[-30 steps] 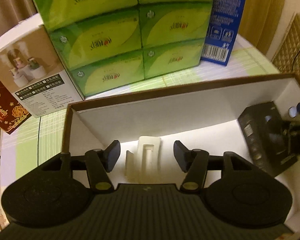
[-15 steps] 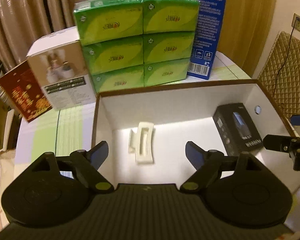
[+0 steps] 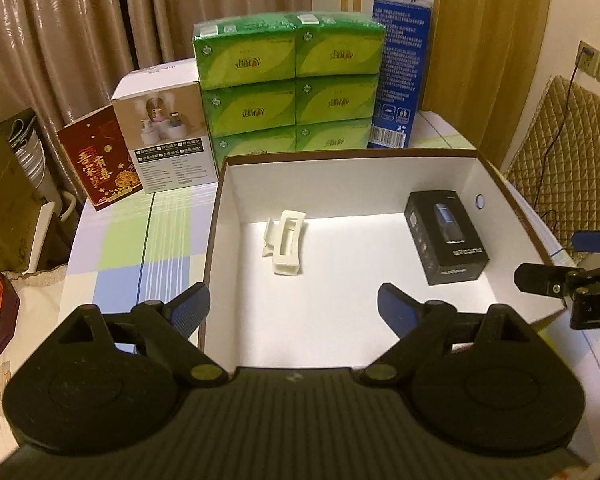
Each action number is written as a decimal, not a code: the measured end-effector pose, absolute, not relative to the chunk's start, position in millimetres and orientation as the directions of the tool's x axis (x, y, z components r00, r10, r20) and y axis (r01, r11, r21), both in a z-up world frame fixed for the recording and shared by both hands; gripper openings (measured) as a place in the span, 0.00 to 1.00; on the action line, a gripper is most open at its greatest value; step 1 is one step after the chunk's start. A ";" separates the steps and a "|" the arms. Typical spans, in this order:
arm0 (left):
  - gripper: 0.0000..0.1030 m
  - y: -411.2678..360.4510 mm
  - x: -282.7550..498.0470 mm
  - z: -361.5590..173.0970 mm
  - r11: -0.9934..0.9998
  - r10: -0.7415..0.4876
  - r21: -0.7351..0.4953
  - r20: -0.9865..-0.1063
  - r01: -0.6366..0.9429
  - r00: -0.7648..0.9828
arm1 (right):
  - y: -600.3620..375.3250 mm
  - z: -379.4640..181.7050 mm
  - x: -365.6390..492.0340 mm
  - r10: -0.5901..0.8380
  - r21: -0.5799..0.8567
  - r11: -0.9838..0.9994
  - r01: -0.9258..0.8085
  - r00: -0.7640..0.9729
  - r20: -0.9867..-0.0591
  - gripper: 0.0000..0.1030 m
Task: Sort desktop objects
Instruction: 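Withdraw both open tools from the brown box back over the table, then lower the left tool onto the red snack packet and close on it, then grasp the bag of cotton swabs with the right tool while the left tool holds the snack packet, then lift the swab bag with the right tool toward the brown box while the left tool carries the packet, then open the left tool dropping the red packet into the box while the right tool releases the swabs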
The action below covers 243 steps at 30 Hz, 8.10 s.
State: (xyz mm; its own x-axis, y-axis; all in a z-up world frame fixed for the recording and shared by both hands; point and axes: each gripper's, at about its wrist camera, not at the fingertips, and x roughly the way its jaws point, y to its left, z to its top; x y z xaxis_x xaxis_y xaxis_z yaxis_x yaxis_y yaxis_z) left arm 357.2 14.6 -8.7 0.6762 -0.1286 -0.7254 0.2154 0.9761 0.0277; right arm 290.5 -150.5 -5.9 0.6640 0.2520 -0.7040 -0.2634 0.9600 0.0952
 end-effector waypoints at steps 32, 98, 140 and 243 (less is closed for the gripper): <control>0.99 4.1 236.7 19.1 0.991 -0.086 0.014 -0.712 0.136 0.697 | -177.5 16.5 191.3 0.303 0.121 0.944 -0.307 0.662 -0.685 0.98; 0.79 0.4 161.7 -107.1 0.984 -0.104 -0.020 -0.869 0.176 0.484 | -216.5 -79.6 139.9 0.266 0.163 0.954 -0.250 0.468 -0.842 0.98; 0.21 86.7 231.6 -110.5 0.995 -0.052 -0.002 -0.856 0.097 0.515 | -178.6 -117.8 218.3 0.208 0.141 0.976 -0.165 0.526 -0.825 0.77; 0.21 -9.4 465.6 -107.4 0.882 -0.061 0.146 -0.907 0.448 0.417 | -139.9 -70.3 383.9 0.224 -0.004 0.818 -0.575 0.325 -0.919 0.23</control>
